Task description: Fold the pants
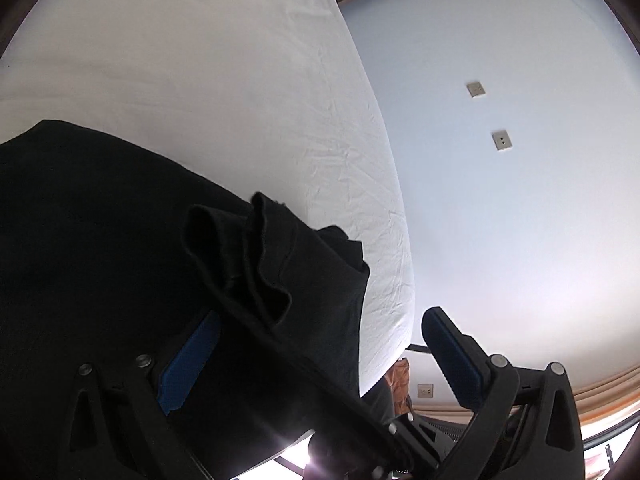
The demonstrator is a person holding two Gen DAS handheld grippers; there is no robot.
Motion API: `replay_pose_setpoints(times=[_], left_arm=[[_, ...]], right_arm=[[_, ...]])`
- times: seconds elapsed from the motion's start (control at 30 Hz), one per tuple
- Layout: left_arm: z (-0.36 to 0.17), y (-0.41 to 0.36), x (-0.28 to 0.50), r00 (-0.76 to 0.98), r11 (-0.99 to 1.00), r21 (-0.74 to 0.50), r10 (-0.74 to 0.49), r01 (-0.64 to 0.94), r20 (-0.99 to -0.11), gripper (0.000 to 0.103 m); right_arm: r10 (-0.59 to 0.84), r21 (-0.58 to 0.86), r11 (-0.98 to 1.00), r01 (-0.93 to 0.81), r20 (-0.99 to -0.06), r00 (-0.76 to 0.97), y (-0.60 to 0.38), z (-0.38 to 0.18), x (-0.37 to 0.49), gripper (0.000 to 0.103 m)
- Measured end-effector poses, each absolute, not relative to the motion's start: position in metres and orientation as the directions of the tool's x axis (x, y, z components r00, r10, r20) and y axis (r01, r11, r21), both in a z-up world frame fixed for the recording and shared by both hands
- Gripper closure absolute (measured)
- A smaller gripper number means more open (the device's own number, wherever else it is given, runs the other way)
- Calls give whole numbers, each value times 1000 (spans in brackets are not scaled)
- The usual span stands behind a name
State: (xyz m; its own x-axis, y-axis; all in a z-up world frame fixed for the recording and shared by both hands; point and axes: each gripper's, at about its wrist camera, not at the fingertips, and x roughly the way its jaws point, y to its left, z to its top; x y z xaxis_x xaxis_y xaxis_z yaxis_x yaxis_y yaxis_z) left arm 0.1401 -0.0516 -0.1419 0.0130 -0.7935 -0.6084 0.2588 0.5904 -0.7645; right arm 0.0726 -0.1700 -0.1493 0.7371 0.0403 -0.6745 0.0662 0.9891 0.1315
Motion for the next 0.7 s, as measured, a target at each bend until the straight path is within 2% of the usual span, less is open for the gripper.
replay_pose_setpoints(times=[0.1, 0.2, 0.3, 0.37, 0.4, 0.43, 0.53, 0.7], left_arm=[[-128, -24, 140, 77, 580, -769, -809, 268, -583, 0], [-135, -11, 138, 103, 630, -723, -770, 282, -630, 0], [-167, -6, 140, 99, 671, -699, -735, 247, -671, 0], [-193, -3, 140, 98, 716, -666, -693, 208, -714, 1], [-205, -3, 140, 91, 726, -661, -684, 192, -724, 1], [-213, 1, 139, 88, 722, -667, -688, 184, -720, 1], [-215, 6, 137, 99, 712, -674, -699, 199, -709, 1], [-214, 12, 133, 106, 725, -656, -684, 210, -722, 1]], right_arm=[[95, 360, 915, 182, -631, 770, -240, -135, 59, 94], [51, 554, 759, 343, -576, 816, -336, -132, 33, 94], [-70, 661, 548, 514, -575, 815, -424, -155, -9, 94], [-70, 747, 336, 574, -587, 806, -468, -190, -40, 94], [-73, 765, 256, 590, -594, 801, -479, -207, -51, 95], [-89, 761, 217, 612, -609, 788, -484, -219, -60, 103], [-96, 785, 190, 590, -583, 807, -482, -234, -70, 103], [-66, 797, 220, 563, -564, 823, -469, -222, -63, 103]])
